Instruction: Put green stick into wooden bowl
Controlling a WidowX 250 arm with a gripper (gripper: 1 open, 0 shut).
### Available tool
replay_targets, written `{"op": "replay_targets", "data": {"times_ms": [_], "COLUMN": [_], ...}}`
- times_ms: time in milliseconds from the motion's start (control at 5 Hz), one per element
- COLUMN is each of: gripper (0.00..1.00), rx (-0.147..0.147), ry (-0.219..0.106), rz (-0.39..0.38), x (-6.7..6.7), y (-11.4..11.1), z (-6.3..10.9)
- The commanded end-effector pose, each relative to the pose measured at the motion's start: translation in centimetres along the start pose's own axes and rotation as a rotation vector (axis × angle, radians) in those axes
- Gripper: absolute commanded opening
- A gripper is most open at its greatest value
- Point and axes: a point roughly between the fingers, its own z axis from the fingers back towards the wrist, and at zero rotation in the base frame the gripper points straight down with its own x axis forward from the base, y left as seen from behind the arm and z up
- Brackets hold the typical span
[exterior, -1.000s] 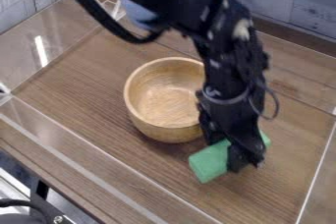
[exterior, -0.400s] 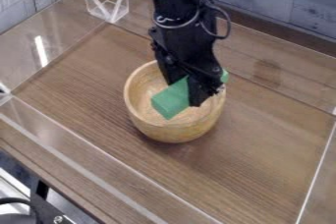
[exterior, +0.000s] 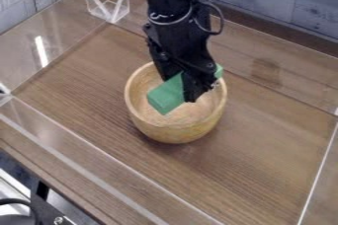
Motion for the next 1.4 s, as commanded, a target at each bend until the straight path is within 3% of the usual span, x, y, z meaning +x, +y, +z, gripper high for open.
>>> {"op": "replay_targets", "data": {"times_ms": [0,1200], "gripper": [0.00,0.00], "rx": [0.021,0.045], "ry": [-0.036,-0.024], "rz": [0.010,0.037], "x": [0.5,-0.2], "y": [0.6,0.8], "z": [0.7,-0.5]}}
